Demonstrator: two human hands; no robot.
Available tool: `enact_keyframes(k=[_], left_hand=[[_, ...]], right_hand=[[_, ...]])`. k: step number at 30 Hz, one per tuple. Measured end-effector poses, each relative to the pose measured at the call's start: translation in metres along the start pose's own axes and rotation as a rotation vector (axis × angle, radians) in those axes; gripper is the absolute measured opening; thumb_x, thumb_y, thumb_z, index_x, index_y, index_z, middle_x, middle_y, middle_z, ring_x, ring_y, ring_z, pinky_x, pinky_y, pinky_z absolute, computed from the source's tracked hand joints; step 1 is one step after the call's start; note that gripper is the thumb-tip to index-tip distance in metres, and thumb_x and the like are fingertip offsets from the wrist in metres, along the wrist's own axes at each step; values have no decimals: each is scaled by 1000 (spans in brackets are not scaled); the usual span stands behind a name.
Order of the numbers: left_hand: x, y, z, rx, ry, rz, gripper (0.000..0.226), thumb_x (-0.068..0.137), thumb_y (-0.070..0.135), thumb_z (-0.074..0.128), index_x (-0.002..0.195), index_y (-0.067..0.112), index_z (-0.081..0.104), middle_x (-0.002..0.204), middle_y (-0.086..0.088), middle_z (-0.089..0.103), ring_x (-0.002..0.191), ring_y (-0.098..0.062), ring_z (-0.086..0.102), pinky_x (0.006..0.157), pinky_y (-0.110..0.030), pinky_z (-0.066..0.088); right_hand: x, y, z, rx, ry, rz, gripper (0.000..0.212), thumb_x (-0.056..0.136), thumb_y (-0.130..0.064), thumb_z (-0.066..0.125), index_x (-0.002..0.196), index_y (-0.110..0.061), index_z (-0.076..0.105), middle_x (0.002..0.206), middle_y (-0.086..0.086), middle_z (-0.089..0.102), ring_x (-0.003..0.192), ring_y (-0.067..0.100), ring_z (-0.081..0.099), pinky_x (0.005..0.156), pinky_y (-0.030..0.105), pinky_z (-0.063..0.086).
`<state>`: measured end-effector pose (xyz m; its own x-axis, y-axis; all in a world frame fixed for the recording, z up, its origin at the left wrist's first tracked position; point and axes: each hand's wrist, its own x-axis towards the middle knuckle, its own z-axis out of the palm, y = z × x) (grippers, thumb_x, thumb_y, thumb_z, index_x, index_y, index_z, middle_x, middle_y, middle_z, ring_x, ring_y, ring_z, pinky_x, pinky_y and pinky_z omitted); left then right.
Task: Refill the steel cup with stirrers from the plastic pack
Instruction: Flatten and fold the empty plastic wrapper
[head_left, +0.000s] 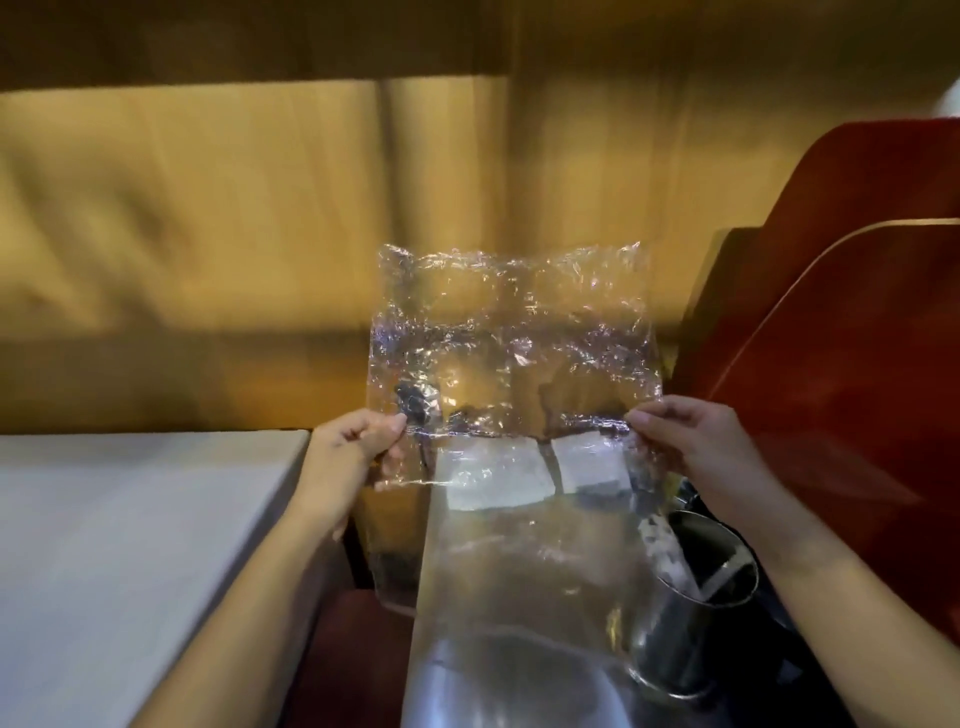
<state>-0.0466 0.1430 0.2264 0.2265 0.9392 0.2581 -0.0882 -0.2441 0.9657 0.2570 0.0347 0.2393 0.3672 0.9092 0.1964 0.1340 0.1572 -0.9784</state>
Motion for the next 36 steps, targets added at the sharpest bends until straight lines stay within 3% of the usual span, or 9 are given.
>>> enact_keyframes(k=[4,10,16,22,24,26,29,33,36], left_hand=[[-1,-6,-6,19,59,-22,25,77,29,69,55,19,61,48,-2,53,37,-8,40,42,-20,35],[-7,-10,-8,0,37,-11,24,88,15,59,65,15,65,49,2,57,40,-8,45,53,-28,39],[-11,-11,-14,22,-112,-33,35,93,-3,44,84,18,70,64,2,67,54,-11,54,60,-24,46],[-13,-15,-14,14,-69,-84,49,86,-13,38,60,13,70,57,-2,68,53,-14,61,64,-32,47],[-12,-17,-15,50,-57,-114,35,78,-10,46,57,7,68,62,-2,70,64,-19,64,72,-37,48],[-14,-17,-16,-15,-81,-192,18,67,-11,48,61,-1,62,68,-6,68,75,-28,60,70,-36,49],[-18,-15,-18,-114,-96,-185,27,74,-15,42,63,-1,63,74,-11,68,70,-27,63,57,-29,54],[-23,-11,-21,-205,-181,-136,34,81,14,40,70,10,71,82,-4,73,78,-18,64,64,-30,55],[-22,-13,-25,-155,-255,-191,34,80,41,54,86,13,72,89,-3,73,77,-16,67,64,-34,55]], right_hand=[[-1,3,1,35,-103,11,21,70,-25,68,85,-11,69,63,6,71,54,19,65,46,25,51],[-2,11,0,9,-183,16,8,78,0,63,85,-2,67,64,9,72,57,21,68,46,22,53],[0,18,-13,91,-178,33,16,66,-12,68,80,-13,75,68,12,73,61,21,69,55,29,59],[0,27,-19,173,-258,95,12,64,-6,62,65,-6,74,67,12,73,61,22,70,53,26,57],[-1,27,-19,103,-305,74,11,63,1,64,56,-5,71,61,11,72,57,22,69,51,28,56],[0,28,-19,2,-313,46,29,69,14,57,53,-6,70,59,8,71,60,17,68,53,24,53],[1,29,-18,-30,-321,41,43,75,20,44,54,-6,71,61,7,72,60,15,67,52,20,51],[-2,30,-19,5,-302,60,43,75,20,43,61,-7,74,70,8,75,61,16,68,48,19,51],[-3,30,-17,-64,-240,-6,41,74,15,42,65,-8,74,68,7,74,62,20,64,53,24,51]])
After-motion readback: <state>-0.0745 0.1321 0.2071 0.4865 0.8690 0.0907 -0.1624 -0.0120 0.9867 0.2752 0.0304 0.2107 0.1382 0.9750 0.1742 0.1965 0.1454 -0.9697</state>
